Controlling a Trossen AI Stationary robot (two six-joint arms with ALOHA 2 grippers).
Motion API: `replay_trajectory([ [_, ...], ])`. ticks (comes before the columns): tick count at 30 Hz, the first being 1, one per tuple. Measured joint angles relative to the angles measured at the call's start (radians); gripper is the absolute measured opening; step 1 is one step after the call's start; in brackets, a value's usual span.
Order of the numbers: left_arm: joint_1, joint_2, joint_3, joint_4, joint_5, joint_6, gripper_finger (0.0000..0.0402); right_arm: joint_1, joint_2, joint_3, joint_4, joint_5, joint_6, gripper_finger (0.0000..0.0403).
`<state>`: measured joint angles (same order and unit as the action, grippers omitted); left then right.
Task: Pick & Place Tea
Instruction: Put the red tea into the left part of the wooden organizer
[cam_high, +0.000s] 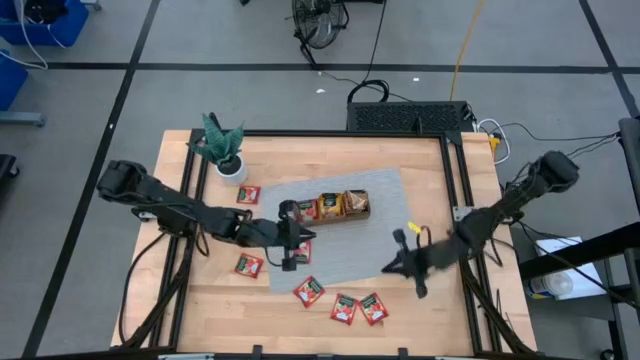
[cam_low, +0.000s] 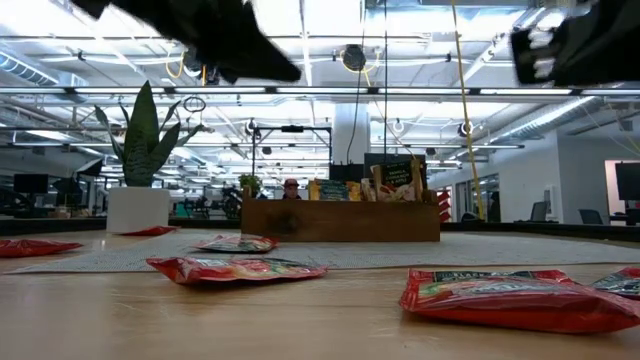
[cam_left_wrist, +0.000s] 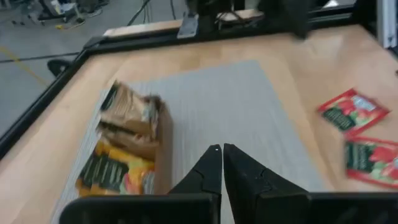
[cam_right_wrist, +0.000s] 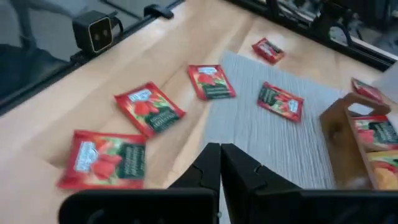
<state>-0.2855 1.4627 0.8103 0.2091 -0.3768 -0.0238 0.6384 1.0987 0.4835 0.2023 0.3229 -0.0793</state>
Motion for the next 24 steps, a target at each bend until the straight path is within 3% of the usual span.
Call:
replay_trajectory([
  [2, 0.009, -0.005, -0.041, 0.046, 0.000, 0.000, 0.0014, 0.086, 0.062, 0.096, -0.089, 0.078, 0.063, 0.0021],
  [7, 0.029, -0.005, -0.095, 0.081, 0.000, -0.031, 0.0004, 0.220, 0.238, 0.296, -0.190, 0.091, 0.212, 0.0114],
  [11, 0.041, -0.005, -0.117, 0.084, -0.025, -0.057, 0.0022, 0.247, 0.380, 0.398, -0.306, 0.095, 0.261, 0.0206],
  [14, 0.054, -0.005, -0.119, 0.082, -0.040, -0.058, 0.0036, 0.223, 0.472, 0.459, -0.409, 0.122, 0.329, 0.0248],
  [19, 0.068, -0.005, -0.119, 0.121, -0.042, -0.076, 0.0045, 0.186, 0.603, 0.538, -0.578, 0.048, 0.363, 0.0263],
  [24, 0.078, -0.005, -0.119, 0.157, -0.043, -0.090, 0.0040, 0.166, 0.678, 0.579, -0.590, -0.069, 0.423, 0.0248],
])
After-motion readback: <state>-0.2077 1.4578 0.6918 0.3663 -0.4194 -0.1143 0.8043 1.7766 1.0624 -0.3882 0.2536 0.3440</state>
